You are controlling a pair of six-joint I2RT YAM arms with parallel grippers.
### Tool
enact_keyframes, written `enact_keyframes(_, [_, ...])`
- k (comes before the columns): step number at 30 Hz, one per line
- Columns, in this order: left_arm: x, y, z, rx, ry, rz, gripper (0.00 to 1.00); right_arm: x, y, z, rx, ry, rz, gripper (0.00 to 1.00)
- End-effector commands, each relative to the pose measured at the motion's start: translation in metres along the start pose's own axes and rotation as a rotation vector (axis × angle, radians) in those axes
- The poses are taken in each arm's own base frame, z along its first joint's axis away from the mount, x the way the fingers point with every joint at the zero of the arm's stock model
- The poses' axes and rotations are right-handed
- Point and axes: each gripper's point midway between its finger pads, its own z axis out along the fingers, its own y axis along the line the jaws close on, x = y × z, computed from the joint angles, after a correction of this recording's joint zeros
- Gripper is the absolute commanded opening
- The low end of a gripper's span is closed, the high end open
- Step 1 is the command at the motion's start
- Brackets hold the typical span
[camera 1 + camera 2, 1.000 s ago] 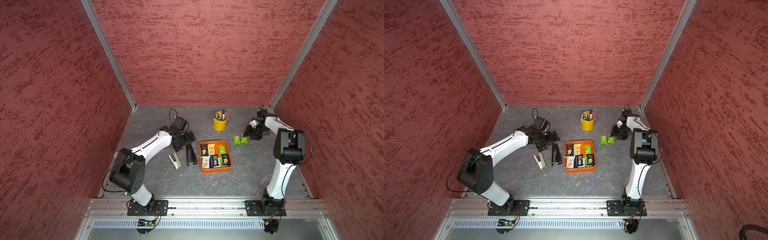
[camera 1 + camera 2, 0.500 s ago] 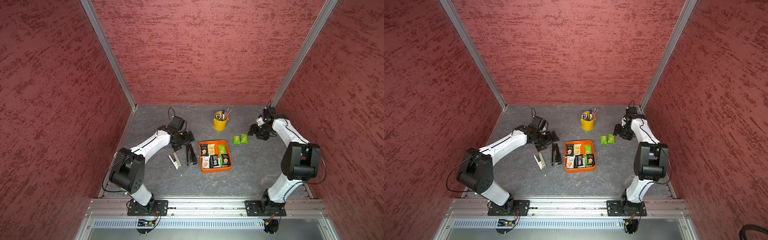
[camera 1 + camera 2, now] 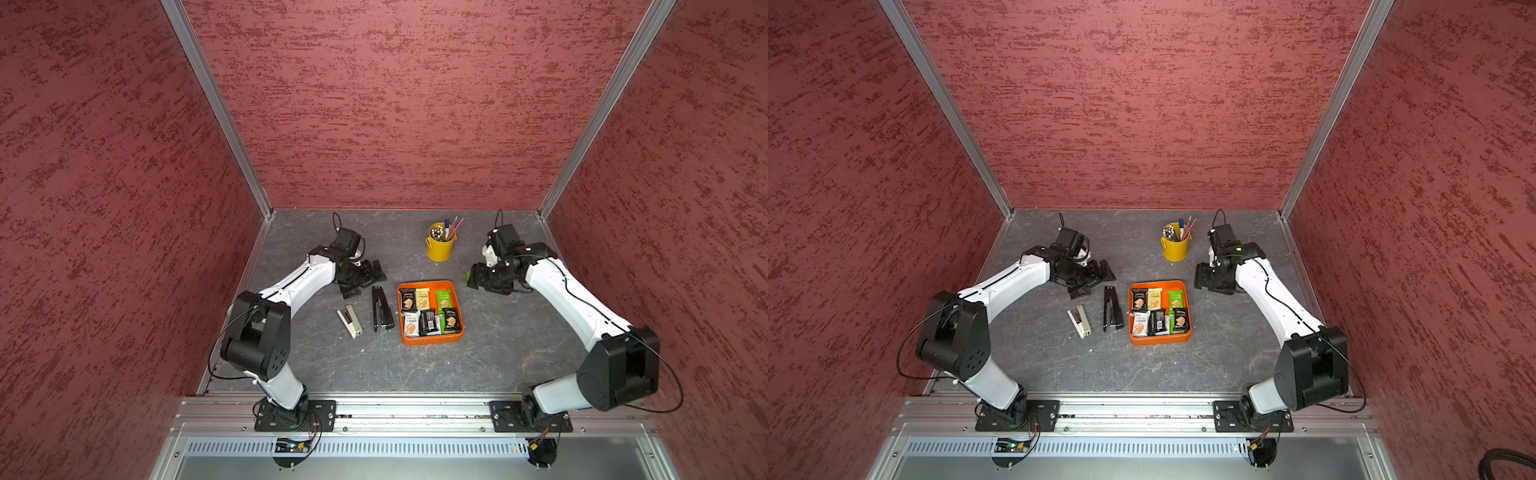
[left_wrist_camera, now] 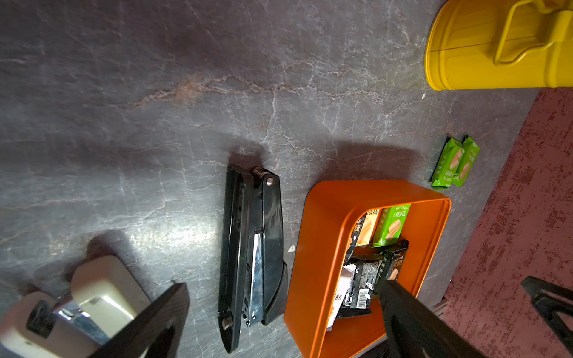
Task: Take the cookies out of the storage box
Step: Pick up the cookie from the storage box.
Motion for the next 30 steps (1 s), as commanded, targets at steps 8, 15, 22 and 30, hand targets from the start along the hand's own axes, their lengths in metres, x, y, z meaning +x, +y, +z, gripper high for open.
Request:
enact_keyframes(8, [0.001, 0.002, -0.001, 0.019, 0.037, 0.034, 1.0, 0.031, 0.062, 0.03, 0.021, 0.022, -0.033, 0.66])
enact_keyframes(15, [0.004, 0.011, -0.003, 0.025, 0.034, 0.02, 1.0, 0.022, 0.075, 0.062, 0.106, 0.036, -0.064, 0.67])
enact_keyframes(22, [0.004, 0.028, -0.008, 0.028, 0.022, -0.014, 1.0, 0.008, 0.067, 0.086, 0.213, 0.021, -0.058, 0.67])
enact_keyframes(30, [-0.001, 0.035, -0.011, 0.033, 0.015, -0.032, 1.0, 0.005, 0.067, 0.111, 0.245, 0.05, -0.058, 0.66])
